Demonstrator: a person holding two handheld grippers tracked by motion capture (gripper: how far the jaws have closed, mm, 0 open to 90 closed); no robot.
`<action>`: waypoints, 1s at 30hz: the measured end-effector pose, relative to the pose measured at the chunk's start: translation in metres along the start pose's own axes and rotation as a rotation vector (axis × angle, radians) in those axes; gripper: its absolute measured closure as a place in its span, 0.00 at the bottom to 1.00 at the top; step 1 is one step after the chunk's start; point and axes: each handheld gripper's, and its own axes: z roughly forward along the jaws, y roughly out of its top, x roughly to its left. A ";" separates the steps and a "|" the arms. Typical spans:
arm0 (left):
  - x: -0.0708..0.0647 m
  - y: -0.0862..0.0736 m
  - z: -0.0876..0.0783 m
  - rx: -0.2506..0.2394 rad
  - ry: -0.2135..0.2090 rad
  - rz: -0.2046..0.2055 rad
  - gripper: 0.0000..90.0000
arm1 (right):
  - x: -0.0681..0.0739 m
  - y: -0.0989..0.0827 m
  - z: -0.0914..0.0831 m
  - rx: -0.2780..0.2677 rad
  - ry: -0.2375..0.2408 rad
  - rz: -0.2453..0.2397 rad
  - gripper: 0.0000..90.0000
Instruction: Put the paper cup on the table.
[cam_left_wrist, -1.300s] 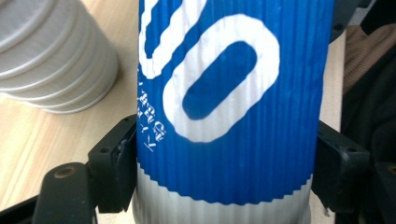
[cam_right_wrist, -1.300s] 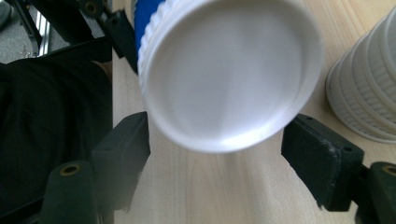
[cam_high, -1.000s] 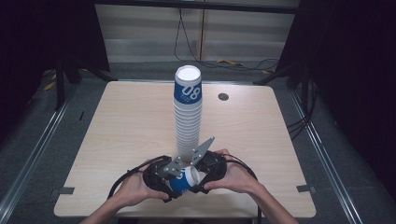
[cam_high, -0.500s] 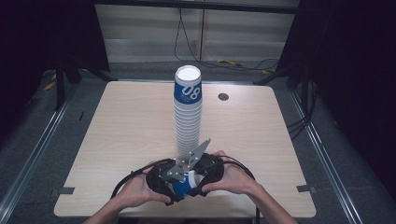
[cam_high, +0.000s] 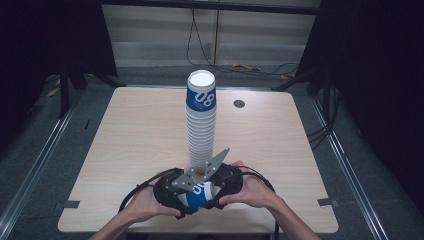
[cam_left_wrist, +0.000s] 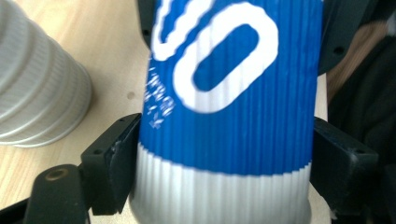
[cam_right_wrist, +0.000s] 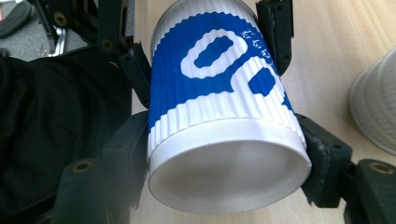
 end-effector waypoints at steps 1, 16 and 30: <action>-0.001 -0.001 0.000 -0.007 0.010 -0.005 0.20 | 0.000 0.000 -0.001 0.000 0.001 0.000 0.32; 0.009 -0.005 -0.021 -0.168 0.031 -0.081 0.19 | -0.005 -0.009 -0.009 -0.030 -0.061 0.025 0.32; 0.015 -0.016 -0.037 -0.307 0.049 -0.137 0.20 | -0.010 -0.021 -0.015 -0.092 -0.098 0.057 0.32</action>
